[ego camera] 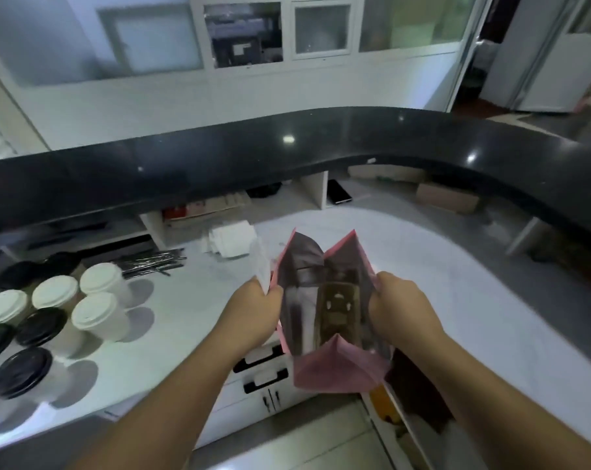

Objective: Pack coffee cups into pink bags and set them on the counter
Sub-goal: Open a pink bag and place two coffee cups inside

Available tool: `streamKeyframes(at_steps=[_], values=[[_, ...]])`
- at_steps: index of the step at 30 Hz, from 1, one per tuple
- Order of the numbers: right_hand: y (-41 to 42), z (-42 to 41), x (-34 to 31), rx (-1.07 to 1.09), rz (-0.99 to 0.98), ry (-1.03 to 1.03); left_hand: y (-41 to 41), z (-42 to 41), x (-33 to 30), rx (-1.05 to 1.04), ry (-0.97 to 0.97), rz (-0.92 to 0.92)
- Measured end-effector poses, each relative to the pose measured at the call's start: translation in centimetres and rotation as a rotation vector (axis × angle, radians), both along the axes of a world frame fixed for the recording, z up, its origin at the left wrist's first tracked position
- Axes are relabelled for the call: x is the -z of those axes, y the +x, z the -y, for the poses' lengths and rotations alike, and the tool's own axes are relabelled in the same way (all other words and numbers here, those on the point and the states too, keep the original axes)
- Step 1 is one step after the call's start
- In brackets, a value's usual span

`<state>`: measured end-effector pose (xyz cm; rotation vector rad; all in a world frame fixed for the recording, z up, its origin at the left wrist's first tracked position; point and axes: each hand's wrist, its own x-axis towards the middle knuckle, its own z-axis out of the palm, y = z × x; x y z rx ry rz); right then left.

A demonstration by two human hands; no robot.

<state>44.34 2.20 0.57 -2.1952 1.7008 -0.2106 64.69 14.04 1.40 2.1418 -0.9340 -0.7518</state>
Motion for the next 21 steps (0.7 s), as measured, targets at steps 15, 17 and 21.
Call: streamKeyframes(at_steps=[15,17,21], values=[[22.0,2.7,2.8,-0.482,0.020,0.156,15.1,-4.8,-0.5,-0.382,0.040,-0.001],[24.1,3.1,3.2,-0.530,0.015,0.165,16.4,-5.1,-0.4,-0.403,0.048,-0.011],[27.9,3.2,3.5,-0.589,0.006,0.177,19.6,-5.8,0.0,-0.458,0.083,-0.008]])
